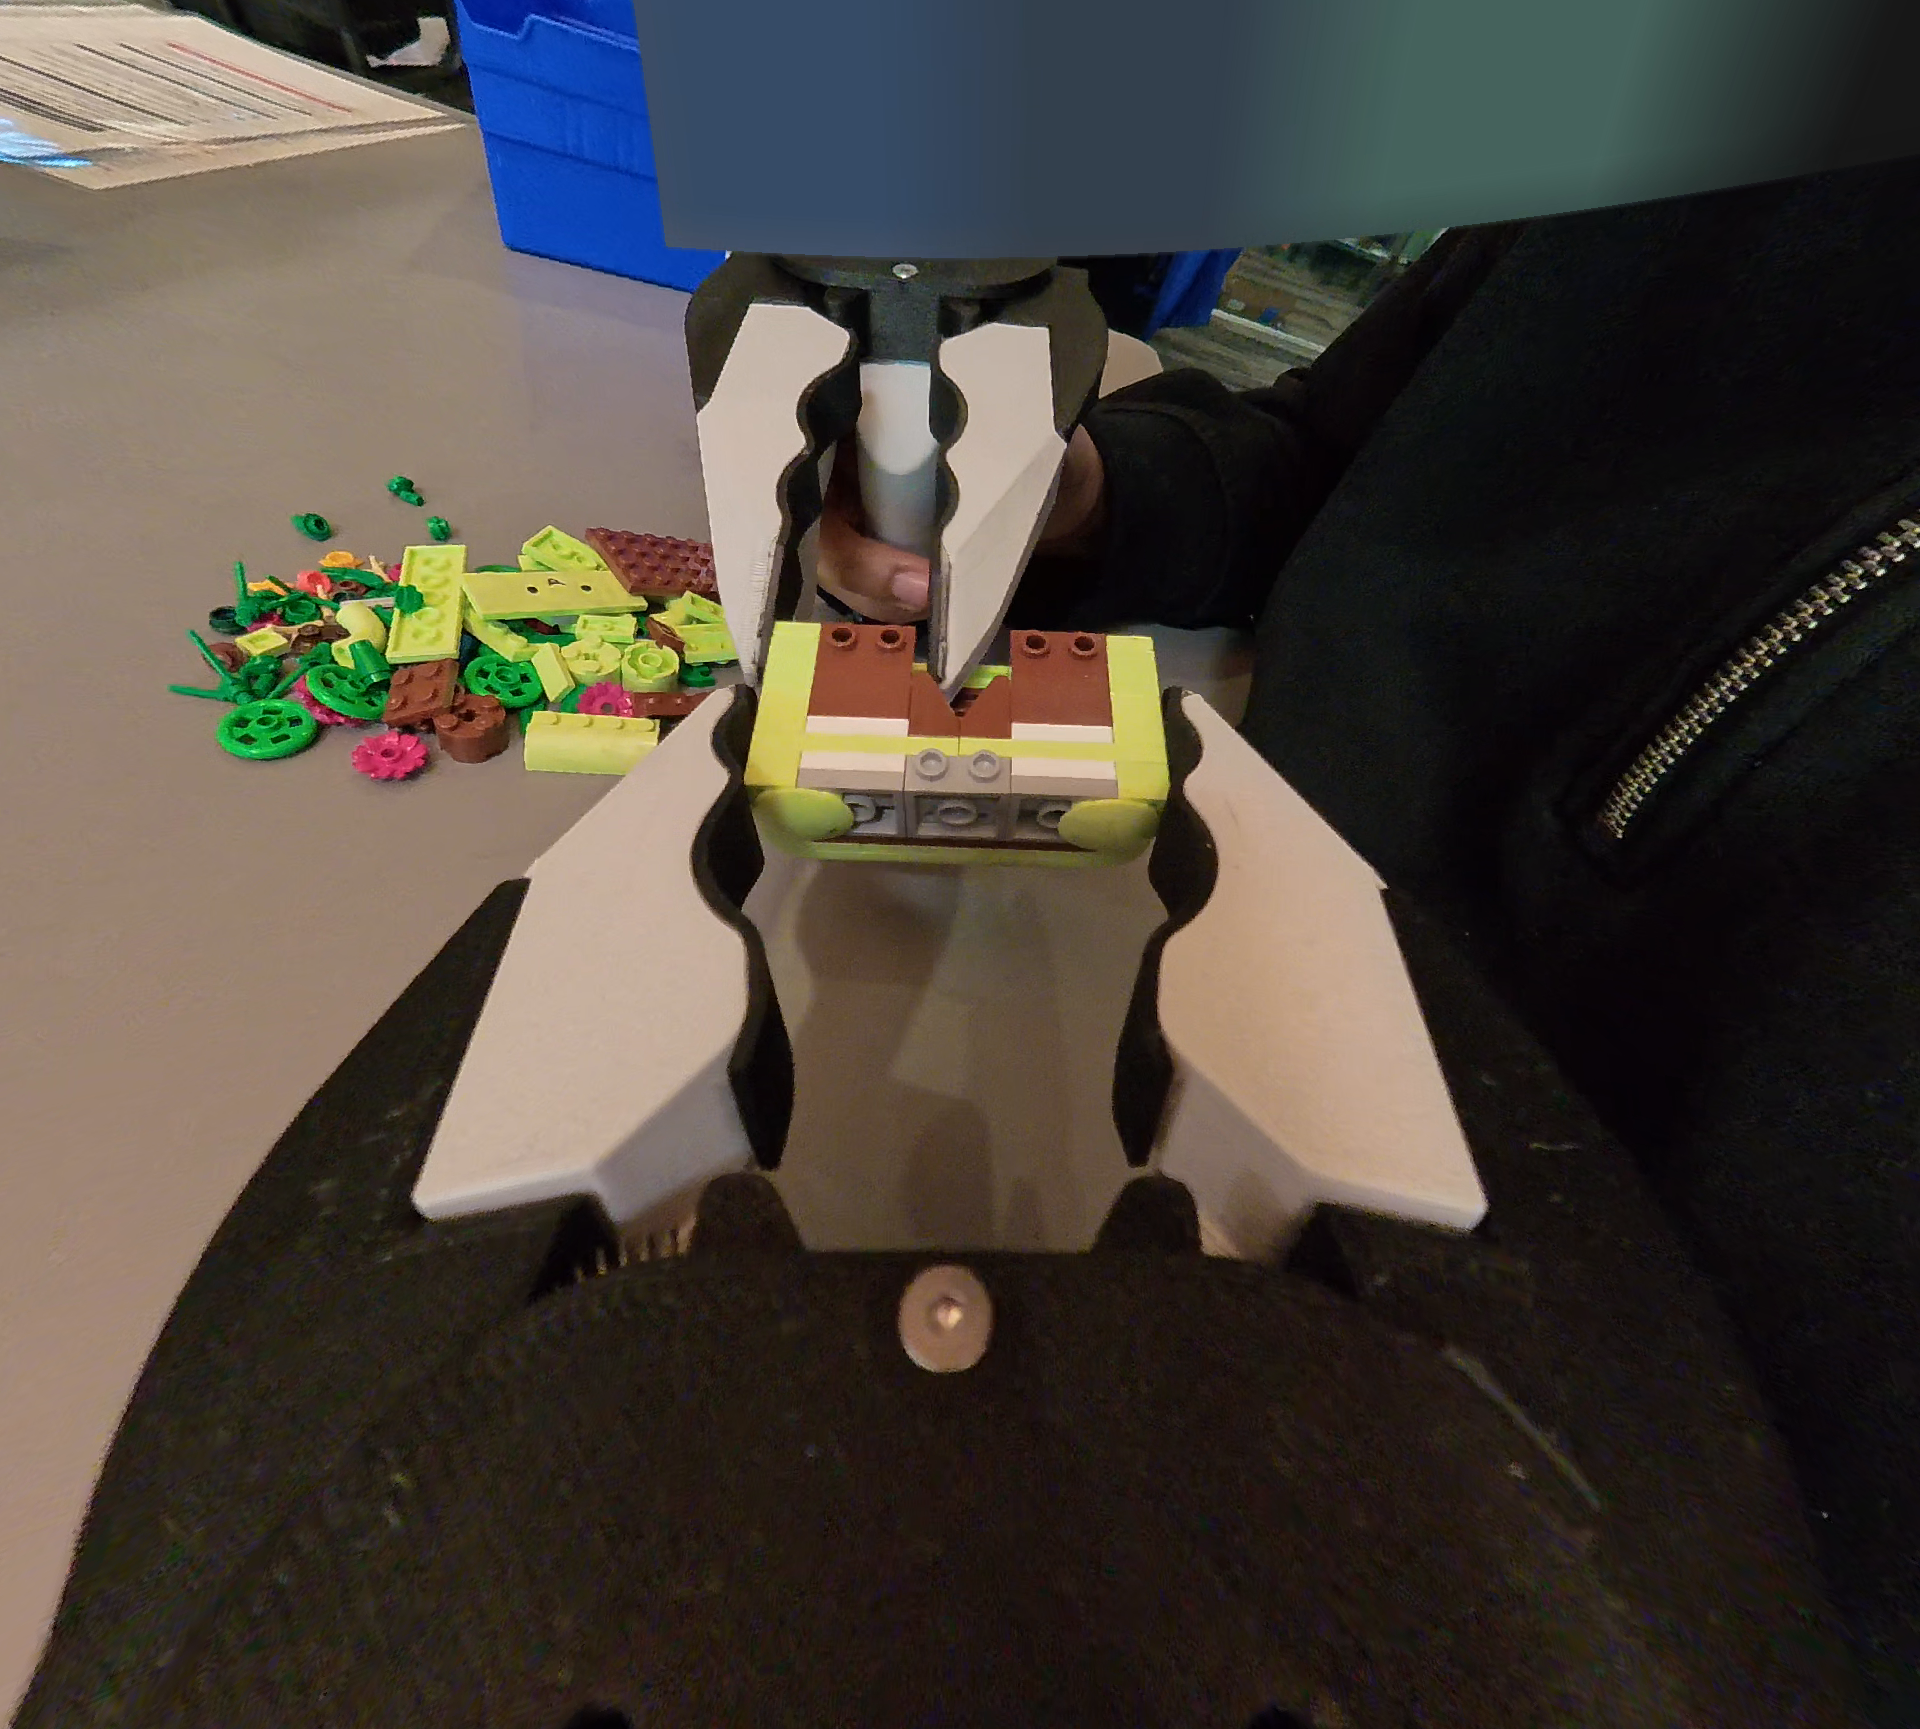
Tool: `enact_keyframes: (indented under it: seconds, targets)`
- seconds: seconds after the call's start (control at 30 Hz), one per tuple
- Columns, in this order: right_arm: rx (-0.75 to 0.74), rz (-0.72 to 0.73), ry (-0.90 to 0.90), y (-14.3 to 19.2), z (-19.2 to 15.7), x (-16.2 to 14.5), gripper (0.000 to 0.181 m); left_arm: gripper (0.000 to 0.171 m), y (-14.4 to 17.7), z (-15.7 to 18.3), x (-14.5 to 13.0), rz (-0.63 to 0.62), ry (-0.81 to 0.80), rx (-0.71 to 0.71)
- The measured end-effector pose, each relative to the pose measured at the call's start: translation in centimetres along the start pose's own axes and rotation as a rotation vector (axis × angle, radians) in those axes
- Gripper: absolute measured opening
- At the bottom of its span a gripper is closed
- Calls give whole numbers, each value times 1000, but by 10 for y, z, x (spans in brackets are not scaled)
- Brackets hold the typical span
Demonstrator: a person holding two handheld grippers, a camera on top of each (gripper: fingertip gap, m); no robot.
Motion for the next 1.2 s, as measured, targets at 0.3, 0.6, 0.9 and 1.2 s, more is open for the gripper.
enact_keyframes:
  seconds: [0.3, 0.6, 0.9, 1.2]
  targets:
    - [42, -22, -71, 1, -2, 1, 22, 74, 0, 3, 0, 9, 22, -47]
    - [127, -23, -154, 3, -5, 2, 22, 74, 0, 8, 0, 20, 68, -117]
    - [129, 47, -81, 3, -4, 3, 29, 74, 6, -1, 6, 112, 262, -227]
    - [69, 102, 11, 12, -3, 12, 35, 74, 10, -10, 5, 160, 363, -257]
Point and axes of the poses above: each gripper's, where its closed fingertips meet, y back along the fingers, x out of its top, z = x × y across the jaws, the point moved 7 cm from there along y, back along the fingers
